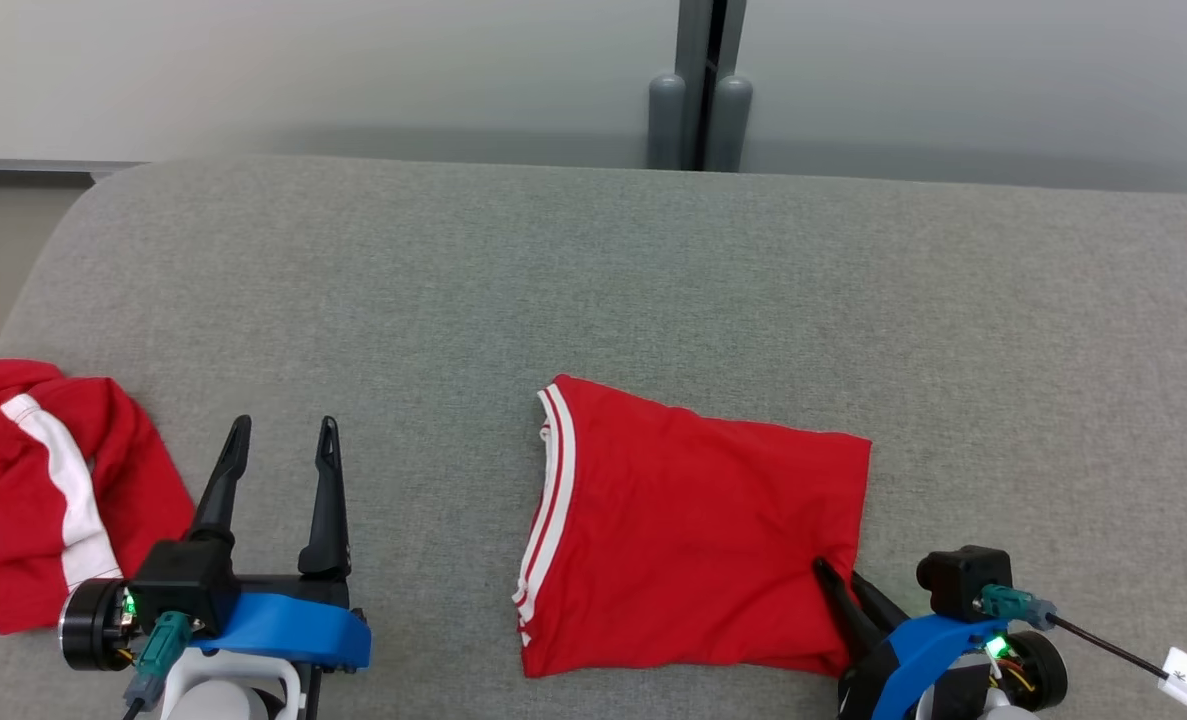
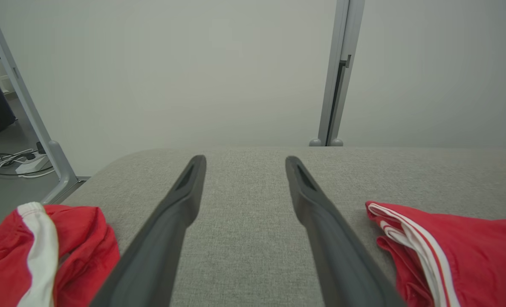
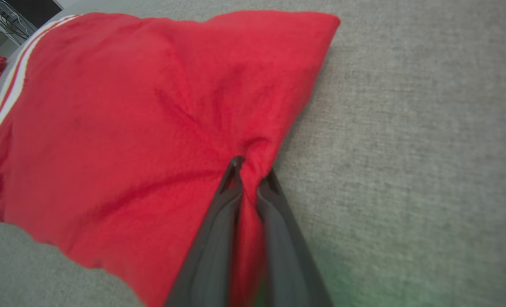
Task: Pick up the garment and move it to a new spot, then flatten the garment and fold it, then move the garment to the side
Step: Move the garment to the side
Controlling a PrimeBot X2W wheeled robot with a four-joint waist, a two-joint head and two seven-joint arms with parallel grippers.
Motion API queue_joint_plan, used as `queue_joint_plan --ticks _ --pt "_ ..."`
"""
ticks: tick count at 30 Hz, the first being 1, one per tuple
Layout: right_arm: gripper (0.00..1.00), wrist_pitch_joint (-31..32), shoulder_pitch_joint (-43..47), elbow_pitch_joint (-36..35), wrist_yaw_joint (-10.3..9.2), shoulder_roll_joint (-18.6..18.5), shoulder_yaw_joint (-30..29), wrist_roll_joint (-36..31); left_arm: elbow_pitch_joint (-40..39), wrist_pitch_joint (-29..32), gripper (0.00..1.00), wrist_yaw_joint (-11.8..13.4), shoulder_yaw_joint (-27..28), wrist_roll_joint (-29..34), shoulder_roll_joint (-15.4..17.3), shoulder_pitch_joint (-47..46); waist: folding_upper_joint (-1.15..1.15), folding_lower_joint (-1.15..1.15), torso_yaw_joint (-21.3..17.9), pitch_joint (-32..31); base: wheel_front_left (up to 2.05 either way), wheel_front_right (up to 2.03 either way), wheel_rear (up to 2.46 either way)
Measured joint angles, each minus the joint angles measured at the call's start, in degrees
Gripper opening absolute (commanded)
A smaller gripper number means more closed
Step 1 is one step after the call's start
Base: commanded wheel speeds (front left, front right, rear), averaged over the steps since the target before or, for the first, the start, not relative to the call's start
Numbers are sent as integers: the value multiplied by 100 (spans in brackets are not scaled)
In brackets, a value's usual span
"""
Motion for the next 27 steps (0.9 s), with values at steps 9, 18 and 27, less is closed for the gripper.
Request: queue_joint_plan --ticks 9,18,27 --pt "0 -313 -133 -113 4 -186 463 290 -40 -26 100 1 14 16 81 22 0 -1 -696 86 0 0 0" --pt "0 -485 -656 162 3 -483 681 756 -221 -16 100 -48 -131 74 82 -260 0 -1 -1628 264 0 0 0" --pt "0 -789 -1781 714 3 -858 622 1014 -350 71 100 -146 -303 182 111 -781 1 1 -1896 840 0 0 0"
